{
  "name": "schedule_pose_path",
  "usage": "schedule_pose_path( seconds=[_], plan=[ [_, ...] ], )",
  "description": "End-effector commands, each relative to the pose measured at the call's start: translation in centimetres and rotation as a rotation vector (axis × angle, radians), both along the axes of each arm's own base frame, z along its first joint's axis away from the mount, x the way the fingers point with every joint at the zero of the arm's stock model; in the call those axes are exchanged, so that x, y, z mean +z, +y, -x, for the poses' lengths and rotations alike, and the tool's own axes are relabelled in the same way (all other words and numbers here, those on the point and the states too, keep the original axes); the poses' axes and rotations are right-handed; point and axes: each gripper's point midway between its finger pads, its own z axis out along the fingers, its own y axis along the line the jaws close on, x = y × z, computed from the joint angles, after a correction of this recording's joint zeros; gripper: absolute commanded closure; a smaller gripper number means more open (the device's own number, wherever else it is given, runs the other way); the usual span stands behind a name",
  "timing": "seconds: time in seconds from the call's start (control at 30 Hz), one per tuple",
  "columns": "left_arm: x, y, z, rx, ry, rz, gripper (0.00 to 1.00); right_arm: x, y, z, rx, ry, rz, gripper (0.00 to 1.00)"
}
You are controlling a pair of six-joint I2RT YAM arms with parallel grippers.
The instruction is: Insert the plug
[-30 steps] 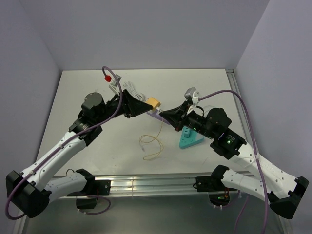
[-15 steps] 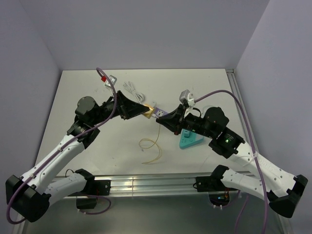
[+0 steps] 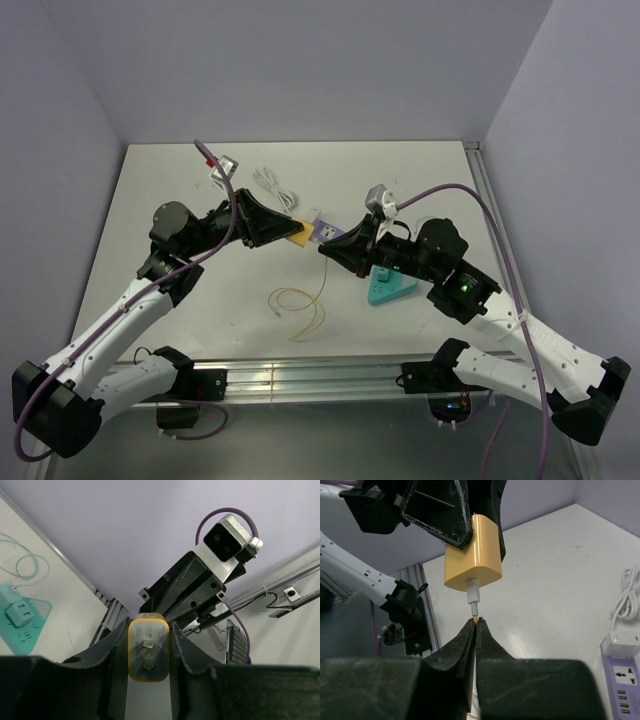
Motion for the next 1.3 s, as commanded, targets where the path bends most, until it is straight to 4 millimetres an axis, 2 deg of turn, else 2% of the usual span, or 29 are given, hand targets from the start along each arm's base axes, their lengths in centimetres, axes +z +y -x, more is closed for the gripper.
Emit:
schedule_pose_path(
  seconds=[0.0, 0.03, 0.07, 0.1, 0.13, 0.17, 0.2, 0.27, 0.3, 0.4, 0.47, 0.5, 0.53, 0.6, 0.63, 0.73, 0.87, 1.1, 1.17, 1.27],
  plan=[
    [1.5, 0.0, 1.2, -0.052, -0.061, 0.033, 1.0, 3.0, 0.1, -0.4, -0.029, -0.018, -0.061, 0.88],
    [1.5, 0.1, 1.1, -0.042, -0.068, 0.03, 1.0, 2.7, 0.0, -0.7, -0.044, 0.008, -0.049, 0.8],
    [1.5, 0.1, 1.1, -0.035, -0.072, 0.03, 1.0, 3.4, 0.0, -0.9, -0.059, 0.025, -0.06, 0.75],
    [1.4, 0.2, 1.0, -0.023, -0.075, 0.029, 1.0, 3.2, 0.2, -1.2, -0.065, 0.047, -0.054, 0.61],
    [1.3, 0.4, 1.0, -0.006, -0.091, 0.026, 1.0, 2.4, 0.3, -1.3, -0.075, 0.106, -0.033, 0.53],
    [1.5, 0.6, 0.5, 0.031, -0.094, 0.032, 1.0, 2.4, 0.3, -1.5, -0.086, 0.133, -0.031, 0.47],
    [1.8, 1.0, 0.6, 0.056, -0.106, 0.038, 1.0, 2.6, 0.3, -1.9, -0.108, 0.153, -0.03, 0.37],
    [1.8, 1.4, 0.0, 0.114, -0.116, 0.028, 1.0, 2.1, 0.2, -2.0, -0.127, 0.214, -0.023, 0.29],
    [2.6, 2.0, -0.3, 0.168, -0.13, 0.047, 1.0, 2.4, 0.0, -1.9, -0.133, 0.226, -0.032, 0.21],
    [3.7, 2.9, -0.2, 0.219, -0.165, 0.092, 1.0, 3.3, 0.4, -0.5, -0.058, 0.22, -0.085, 0.11],
    [3.8, 2.9, 0.2, 0.205, -0.178, 0.113, 1.0, 4.2, 0.7, 0.1, -0.012, 0.219, -0.126, 0.09],
    [4.4, 2.9, 0.8, 0.18, -0.21, 0.136, 1.0, 3.9, 1.0, -0.1, -0.002, 0.24, -0.119, 0.08],
    [4.3, 2.8, 1.1, 0.163, -0.215, 0.143, 1.0, 4.9, 1.3, 0.0, 0.02, 0.225, -0.148, 0.08],
    [4.4, 2.7, 1.5, 0.14, -0.219, 0.162, 1.0, 5.0, 1.7, 0.0, 0.065, 0.259, -0.163, 0.07],
    [4.2, 2.7, 1.7, 0.126, -0.216, 0.162, 1.0, 5.8, 1.8, 0.3, 0.109, 0.261, -0.196, 0.07],
    [4.0, 2.8, 1.7, 0.135, -0.217, 0.161, 1.0, 6.6, 2.2, 0.4, 0.165, 0.281, -0.24, 0.08],
    [4.3, 3.0, 2.0, 0.139, -0.237, 0.166, 1.0, 6.9, 3.0, 0.0, 0.201, 0.31, -0.252, 0.19],
    [4.5, 3.0, 2.3, 0.126, -0.245, 0.177, 1.0, 7.7, 3.7, -0.2, 0.24, 0.325, -0.284, 0.31],
    [4.6, 3.0, 2.4, 0.123, -0.252, 0.183, 1.0, 7.6, 4.1, -0.2, 0.255, 0.339, -0.284, 0.38],
    [4.5, 3.0, 2.4, 0.118, -0.251, 0.187, 1.0, 7.7, 4.4, -0.2, 0.276, 0.356, -0.297, 0.44]
  ],
)
